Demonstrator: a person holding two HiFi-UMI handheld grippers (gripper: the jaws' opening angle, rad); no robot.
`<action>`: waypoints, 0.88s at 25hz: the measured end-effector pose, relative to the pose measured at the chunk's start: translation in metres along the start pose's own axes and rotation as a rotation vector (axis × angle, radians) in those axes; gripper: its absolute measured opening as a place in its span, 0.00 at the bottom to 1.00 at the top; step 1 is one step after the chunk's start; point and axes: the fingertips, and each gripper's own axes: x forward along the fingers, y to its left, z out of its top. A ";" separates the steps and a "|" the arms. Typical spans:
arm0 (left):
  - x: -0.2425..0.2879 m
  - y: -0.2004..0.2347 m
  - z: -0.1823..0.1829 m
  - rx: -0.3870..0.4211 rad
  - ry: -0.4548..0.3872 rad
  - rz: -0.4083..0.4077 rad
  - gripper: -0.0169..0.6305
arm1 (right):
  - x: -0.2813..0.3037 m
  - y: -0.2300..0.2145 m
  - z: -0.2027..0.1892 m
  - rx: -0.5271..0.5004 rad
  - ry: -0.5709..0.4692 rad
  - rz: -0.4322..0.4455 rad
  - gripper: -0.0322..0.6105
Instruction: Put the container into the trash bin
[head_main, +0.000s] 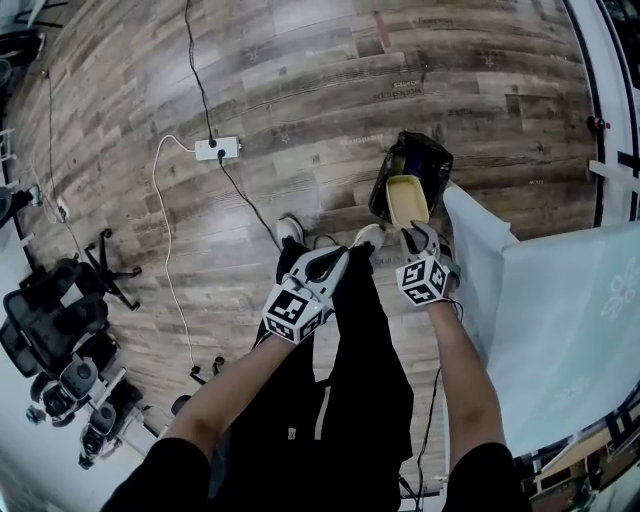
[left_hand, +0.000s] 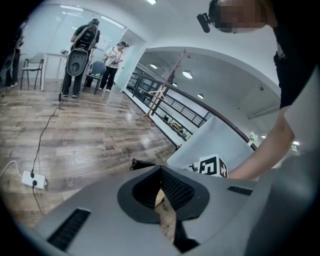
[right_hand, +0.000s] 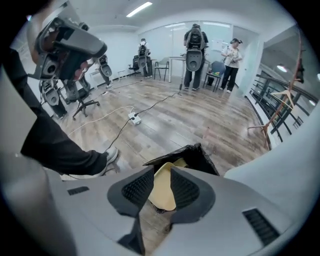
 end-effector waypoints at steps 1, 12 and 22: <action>0.000 -0.004 0.002 0.006 0.002 -0.003 0.05 | -0.004 -0.002 0.004 0.028 -0.012 -0.013 0.20; -0.008 -0.073 0.055 0.089 0.005 -0.082 0.05 | -0.111 -0.018 0.057 0.470 -0.222 -0.133 0.20; -0.057 -0.134 0.118 0.165 -0.039 -0.100 0.05 | -0.263 -0.033 0.118 0.762 -0.454 -0.285 0.19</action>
